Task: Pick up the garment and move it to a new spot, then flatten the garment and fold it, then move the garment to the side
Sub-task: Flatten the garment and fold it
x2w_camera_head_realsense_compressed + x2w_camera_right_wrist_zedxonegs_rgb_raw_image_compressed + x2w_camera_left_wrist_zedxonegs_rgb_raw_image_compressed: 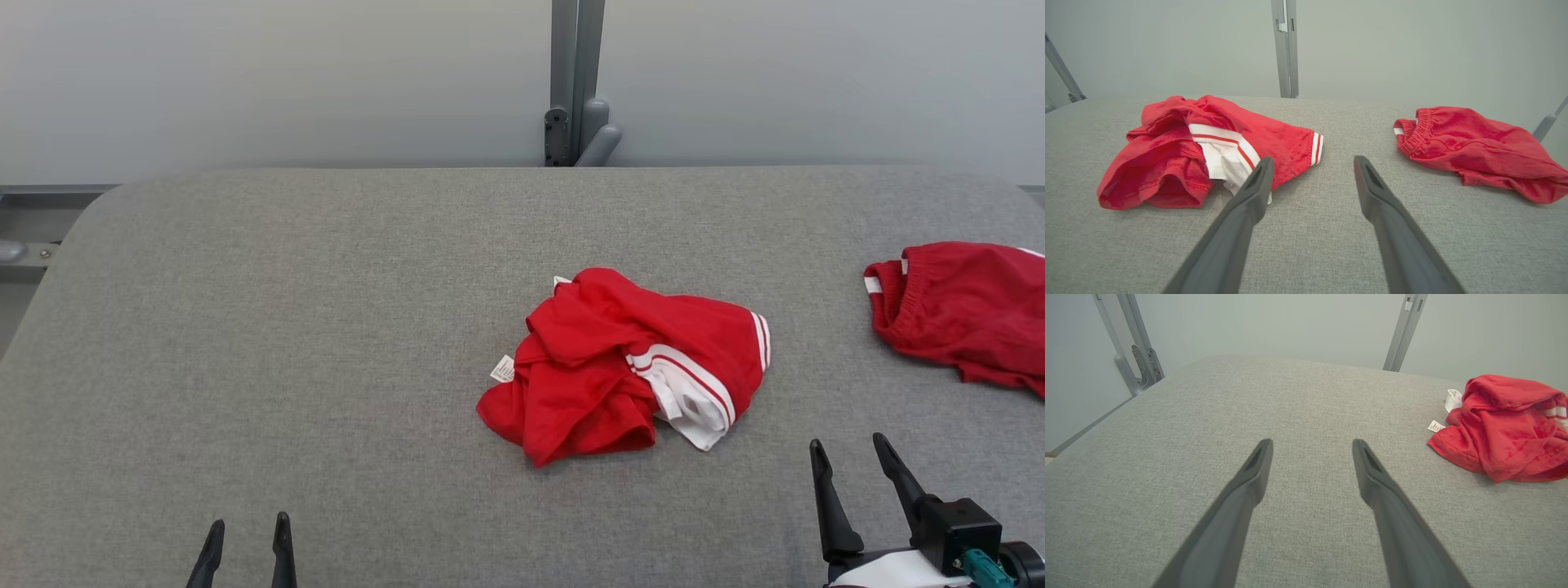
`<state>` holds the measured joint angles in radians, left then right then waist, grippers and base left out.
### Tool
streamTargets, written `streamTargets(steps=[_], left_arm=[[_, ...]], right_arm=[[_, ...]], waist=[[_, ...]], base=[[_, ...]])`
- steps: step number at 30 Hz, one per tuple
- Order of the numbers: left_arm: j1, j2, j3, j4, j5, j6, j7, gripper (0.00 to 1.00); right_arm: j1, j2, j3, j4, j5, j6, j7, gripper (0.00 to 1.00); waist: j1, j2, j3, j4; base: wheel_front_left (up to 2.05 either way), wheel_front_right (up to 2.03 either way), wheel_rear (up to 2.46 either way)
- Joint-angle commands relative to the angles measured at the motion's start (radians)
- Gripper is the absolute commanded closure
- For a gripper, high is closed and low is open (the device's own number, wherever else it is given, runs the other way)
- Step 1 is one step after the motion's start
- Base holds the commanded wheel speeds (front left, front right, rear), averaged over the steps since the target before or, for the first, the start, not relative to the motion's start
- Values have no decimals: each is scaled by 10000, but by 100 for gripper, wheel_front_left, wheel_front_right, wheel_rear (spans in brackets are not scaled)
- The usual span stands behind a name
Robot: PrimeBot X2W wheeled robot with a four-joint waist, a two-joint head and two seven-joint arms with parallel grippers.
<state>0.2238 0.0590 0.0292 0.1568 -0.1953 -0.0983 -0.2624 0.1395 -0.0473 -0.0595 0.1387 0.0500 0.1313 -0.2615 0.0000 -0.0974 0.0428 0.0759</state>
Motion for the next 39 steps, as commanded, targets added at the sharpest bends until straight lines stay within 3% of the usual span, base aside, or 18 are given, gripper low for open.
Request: streamTargets(steps=[1,12,17,23,29,39], left_arm=[[-94,-9,45,0,60,-63,-31,0],[-193,-72,111,-14,228,-218,-31,0],[-539,-87,-374,-125,189,-260,-31,0],[-1743,-82,-2558,178,137,-318,100,0],[-3713,-64,-4770,1075,-14,-334,1315,0],[-6076,8,-5353,3492,98,-273,2026,0]], right_arm=[[102,-27,-22,16,38,-11,-14,0],[61,-27,1,-26,30,-11,-14,0],[-165,-26,111,-55,-28,-11,-14,0],[-520,-24,332,-150,-60,-11,-14,0],[-862,-27,452,-243,169,-11,-14,0],[-1276,-27,446,-189,547,-11,-14,0]], waist=[[0,-1,4,-13],[0,-1,76,-41],[0,-1,227,-189],[0,-1,529,-869],[0,-1,1144,-1728],[0,-1,1947,-2700]], base=[[0,0,0],[0,0,0],[0,0,0],[0,0,0],[0,0,0],[0,0,0]])
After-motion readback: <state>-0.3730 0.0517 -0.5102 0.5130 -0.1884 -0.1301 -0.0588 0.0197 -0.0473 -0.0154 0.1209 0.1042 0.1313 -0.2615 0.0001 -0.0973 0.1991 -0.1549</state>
